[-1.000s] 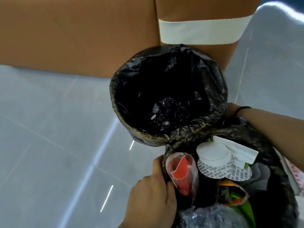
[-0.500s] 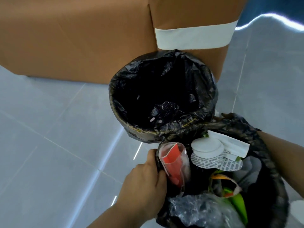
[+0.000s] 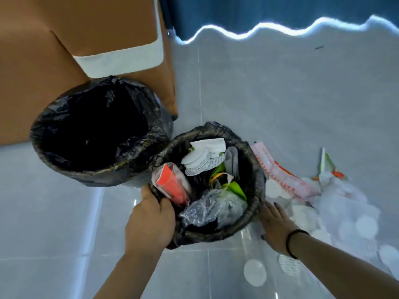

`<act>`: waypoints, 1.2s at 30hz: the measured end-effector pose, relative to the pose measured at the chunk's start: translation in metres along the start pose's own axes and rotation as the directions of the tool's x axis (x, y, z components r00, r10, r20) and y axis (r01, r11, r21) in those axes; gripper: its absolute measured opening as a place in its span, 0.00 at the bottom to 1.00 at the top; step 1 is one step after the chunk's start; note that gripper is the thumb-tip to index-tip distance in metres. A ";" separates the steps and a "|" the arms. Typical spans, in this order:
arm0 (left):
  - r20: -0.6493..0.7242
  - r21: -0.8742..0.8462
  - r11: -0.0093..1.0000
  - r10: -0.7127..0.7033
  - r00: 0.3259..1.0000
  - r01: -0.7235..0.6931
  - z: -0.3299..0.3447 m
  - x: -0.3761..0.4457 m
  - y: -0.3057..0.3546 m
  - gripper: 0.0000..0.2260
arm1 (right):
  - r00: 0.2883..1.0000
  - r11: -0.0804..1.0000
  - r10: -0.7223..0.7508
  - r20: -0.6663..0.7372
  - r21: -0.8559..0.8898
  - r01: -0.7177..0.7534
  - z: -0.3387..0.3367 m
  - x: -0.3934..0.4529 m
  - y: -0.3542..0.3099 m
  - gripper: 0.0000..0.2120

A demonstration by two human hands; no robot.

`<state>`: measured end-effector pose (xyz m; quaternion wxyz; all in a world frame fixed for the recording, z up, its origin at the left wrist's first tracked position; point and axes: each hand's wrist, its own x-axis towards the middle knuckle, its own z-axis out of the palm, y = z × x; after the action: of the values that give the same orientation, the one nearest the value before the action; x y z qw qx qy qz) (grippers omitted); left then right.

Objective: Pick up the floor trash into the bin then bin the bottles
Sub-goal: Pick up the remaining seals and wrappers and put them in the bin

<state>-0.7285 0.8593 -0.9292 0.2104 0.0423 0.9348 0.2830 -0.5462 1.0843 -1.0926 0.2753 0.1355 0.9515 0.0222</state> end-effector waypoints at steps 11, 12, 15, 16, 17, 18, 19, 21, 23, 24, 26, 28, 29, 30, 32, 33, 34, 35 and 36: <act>-0.103 -0.165 0.946 0.265 0.959 -0.279 0.040 -0.059 -0.001 0.30 | 0.981 0.919 0.190 -0.040 0.358 -0.163 0.035 -0.066 -0.041 0.30; -0.141 -0.138 0.928 0.328 0.934 -0.347 0.041 -0.061 0.005 0.33 | 0.982 0.924 0.184 -0.036 0.347 -0.160 0.036 -0.067 -0.041 0.30; -0.229 -0.084 0.860 0.475 0.849 -0.504 0.045 -0.067 0.021 0.37 | 0.996 0.962 0.086 0.002 0.262 -0.084 0.041 -0.081 -0.041 0.30; -0.229 -0.071 0.848 0.499 0.836 -0.526 0.047 -0.071 0.025 0.39 | 0.999 0.965 0.049 0.019 0.256 -0.052 0.042 -0.087 -0.041 0.30; -0.219 -0.042 0.839 0.522 0.824 -0.543 0.052 -0.074 0.028 0.41 | 0.999 0.966 0.016 0.043 0.259 -0.026 0.045 -0.093 -0.039 0.31; -0.202 0.004 0.832 0.544 0.815 -0.555 0.056 -0.078 0.028 0.43 | 0.997 0.967 -0.020 0.073 0.254 0.001 0.049 -0.098 -0.040 0.32; -0.195 0.045 0.823 0.564 0.803 -0.567 0.060 -0.081 0.027 0.44 | 0.994 0.971 -0.044 0.103 0.239 0.018 0.052 -0.104 -0.038 0.34; -0.199 0.085 0.813 0.580 0.790 -0.575 0.062 -0.086 0.023 0.45 | 0.991 0.973 -0.085 0.106 0.222 0.059 0.052 -0.111 -0.036 0.36; -0.212 0.075 0.822 0.567 0.796 -0.565 0.057 -0.092 0.022 0.44 | 0.993 0.974 -0.096 0.069 0.210 0.080 0.047 -0.117 -0.032 0.36; -0.222 0.074 0.816 0.574 0.788 -0.573 0.053 -0.095 0.020 0.44 | 0.994 0.976 -0.094 0.057 0.205 0.080 0.043 -0.121 -0.031 0.36; -0.234 0.090 0.770 0.633 0.738 -0.632 0.049 -0.104 0.018 0.43 | 0.995 0.976 -0.075 0.064 0.209 0.060 0.039 -0.128 -0.029 0.35; -0.225 0.112 0.716 0.694 0.684 -0.689 0.050 -0.114 0.016 0.41 | 0.998 0.977 -0.012 0.055 0.211 0.000 0.039 -0.136 -0.030 0.35; -0.206 0.117 0.696 0.715 0.668 -0.709 0.051 -0.121 0.015 0.41 | 0.998 0.976 0.040 0.044 0.212 -0.048 0.041 -0.142 -0.031 0.37; -0.179 0.121 0.674 0.737 0.651 -0.729 0.054 -0.125 0.014 0.40 | 0.994 0.969 0.108 0.033 0.220 -0.112 0.044 -0.146 -0.032 0.39; -0.125 0.134 0.616 0.788 0.603 -0.777 0.059 -0.134 0.012 0.40 | 0.968 0.933 0.249 0.036 0.259 -0.249 0.053 -0.155 -0.035 0.44; -0.093 0.141 0.583 0.812 0.576 -0.800 0.062 -0.138 0.011 0.39 | 0.951 0.908 0.302 0.062 0.284 -0.307 0.059 -0.161 -0.036 0.46; -0.059 0.148 0.551 0.834 0.549 -0.821 0.066 -0.142 0.010 0.38 | 0.934 0.881 0.343 0.099 0.311 -0.357 0.066 -0.167 -0.036 0.49; -0.026 0.150 0.525 0.849 0.527 -0.838 0.068 -0.145 0.009 0.38 | 0.919 0.855 0.370 0.136 0.337 -0.394 0.073 -0.172 -0.035 0.50; 0.002 0.147 0.502 0.862 0.508 -0.852 0.070 -0.149 0.008 0.37 | 0.908 0.832 0.384 0.168 0.363 -0.419 0.080 -0.176 -0.033 0.51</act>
<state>-0.5646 0.8719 -0.9224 0.0061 0.5027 0.8142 0.2905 -0.3688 1.0019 -1.0732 0.2734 0.3851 0.8737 -0.1166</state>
